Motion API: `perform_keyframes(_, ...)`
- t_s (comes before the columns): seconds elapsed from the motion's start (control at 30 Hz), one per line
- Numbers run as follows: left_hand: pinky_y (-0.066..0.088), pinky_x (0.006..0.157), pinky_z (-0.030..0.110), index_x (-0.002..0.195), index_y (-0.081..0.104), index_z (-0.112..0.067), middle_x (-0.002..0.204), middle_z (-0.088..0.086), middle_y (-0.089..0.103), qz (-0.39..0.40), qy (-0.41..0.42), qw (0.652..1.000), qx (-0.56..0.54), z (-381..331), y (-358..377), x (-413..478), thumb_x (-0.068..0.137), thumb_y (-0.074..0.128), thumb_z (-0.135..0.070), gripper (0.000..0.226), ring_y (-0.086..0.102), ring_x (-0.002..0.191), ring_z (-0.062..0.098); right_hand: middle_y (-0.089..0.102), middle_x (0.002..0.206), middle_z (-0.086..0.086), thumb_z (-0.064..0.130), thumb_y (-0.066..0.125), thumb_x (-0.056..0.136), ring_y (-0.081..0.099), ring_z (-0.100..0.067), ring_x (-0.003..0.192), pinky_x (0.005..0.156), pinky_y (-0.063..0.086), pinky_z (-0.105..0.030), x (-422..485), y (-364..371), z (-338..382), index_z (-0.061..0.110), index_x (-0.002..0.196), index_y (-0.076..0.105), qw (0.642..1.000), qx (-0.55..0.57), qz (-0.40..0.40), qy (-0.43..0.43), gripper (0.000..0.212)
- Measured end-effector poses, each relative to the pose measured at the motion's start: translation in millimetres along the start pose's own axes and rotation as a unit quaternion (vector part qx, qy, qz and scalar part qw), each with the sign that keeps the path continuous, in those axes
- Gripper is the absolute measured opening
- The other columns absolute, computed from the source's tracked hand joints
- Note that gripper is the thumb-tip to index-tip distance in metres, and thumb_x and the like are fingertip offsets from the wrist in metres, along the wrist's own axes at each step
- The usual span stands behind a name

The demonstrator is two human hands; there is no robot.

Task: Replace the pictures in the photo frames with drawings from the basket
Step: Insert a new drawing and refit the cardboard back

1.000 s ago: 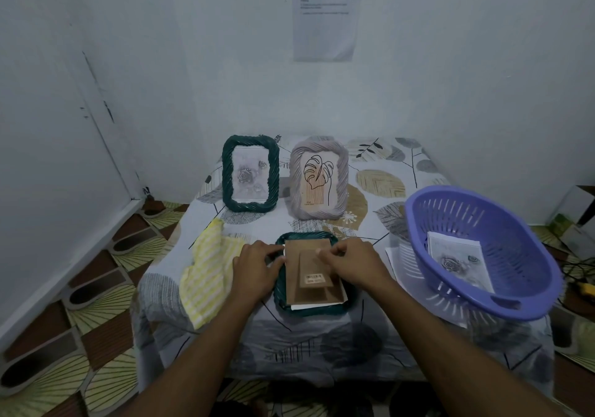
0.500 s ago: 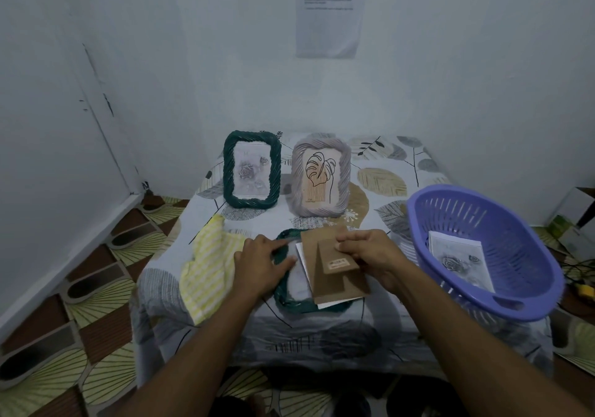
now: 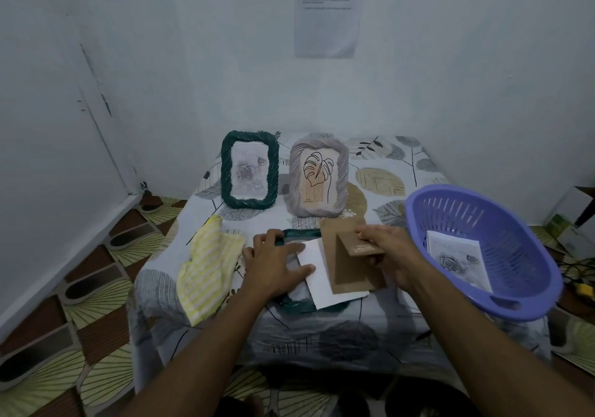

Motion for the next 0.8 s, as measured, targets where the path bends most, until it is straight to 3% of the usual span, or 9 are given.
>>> perform_keyframes(0.23, 0.033, 0.096, 0.036, 0.125, 0.06, -0.035, 0.129, -0.002, 0.043, 0.004, 0.015, 0.999, -0.04, 8, -1, 10, 0.081, 0.066, -0.051, 0.047, 0.034, 0.121, 0.022, 0.069, 0.091, -0.01, 0.016, 0.063, 0.089, 0.056, -0.019, 0.078, 0.062, 0.041, -0.028, -4, 5, -2, 0.015, 0.097, 0.074, 0.996, -0.083, 0.02, -0.03, 0.014)
perform_keyframes(0.3, 0.036, 0.096, 0.037, 0.124, 0.062, -0.031, 0.127, -0.002, 0.045, 0.003, 0.02, 0.998, -0.054, 11, -3, 13, 0.084, 0.066, -0.045, 0.042, 0.036, 0.12, 0.023, 0.069, 0.089, -0.007, 0.014, 0.06, 0.092, 0.055, -0.015, 0.075, 0.062, 0.042, -0.023, -5, 7, 1, 0.015, 0.096, 0.074, 0.992, -0.111, 0.022, -0.048, 0.015)
perform_keyframes(0.5, 0.038, 0.099, 0.041, 0.124, 0.063, -0.019, 0.126, 0.0, 0.05, -0.011, 0.034, 0.996, -0.085, 14, -4, 13, 0.087, 0.067, -0.036, 0.042, 0.039, 0.117, 0.024, 0.071, 0.101, -0.006, 0.012, 0.058, 0.093, 0.065, -0.016, 0.087, 0.071, 0.05, -0.025, -3, 10, -1, 0.016, 0.1, 0.075, 0.993, -0.085, 0.024, -0.078, 0.018)
perform_keyframes(0.67, 0.037, 0.099, 0.036, 0.129, 0.06, -0.016, 0.129, -0.002, 0.048, 0.023, 0.053, 0.995, -0.084, 15, -4, 10, 0.071, 0.059, -0.061, 0.073, 0.037, 0.117, 0.021, 0.073, 0.099, -0.005, 0.009, 0.059, 0.092, 0.067, -0.018, 0.088, 0.076, 0.053, -0.027, -6, 19, 6, 0.014, 0.099, 0.076, 0.992, -0.064, 0.053, -0.098, 0.019)
perform_keyframes(0.8, 0.037, 0.098, 0.033, 0.126, 0.062, -0.012, 0.128, 0.0, 0.051, 0.007, 0.06, 0.993, -0.105, 17, -7, 9, 0.068, 0.065, -0.06, 0.076, 0.039, 0.116, 0.02, 0.074, 0.098, -0.01, 0.008, 0.06, 0.091, 0.067, -0.021, 0.086, 0.08, 0.052, -0.033, -4, 24, 3, 0.016, 0.094, 0.076, 0.992, -0.057, 0.056, -0.092, 0.019)
Point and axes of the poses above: each hand's wrist, its own x-axis towards the middle knuckle, its own y-axis out of the palm, z = x × y, the point moved 10 cm from there along x, towards the middle knuckle
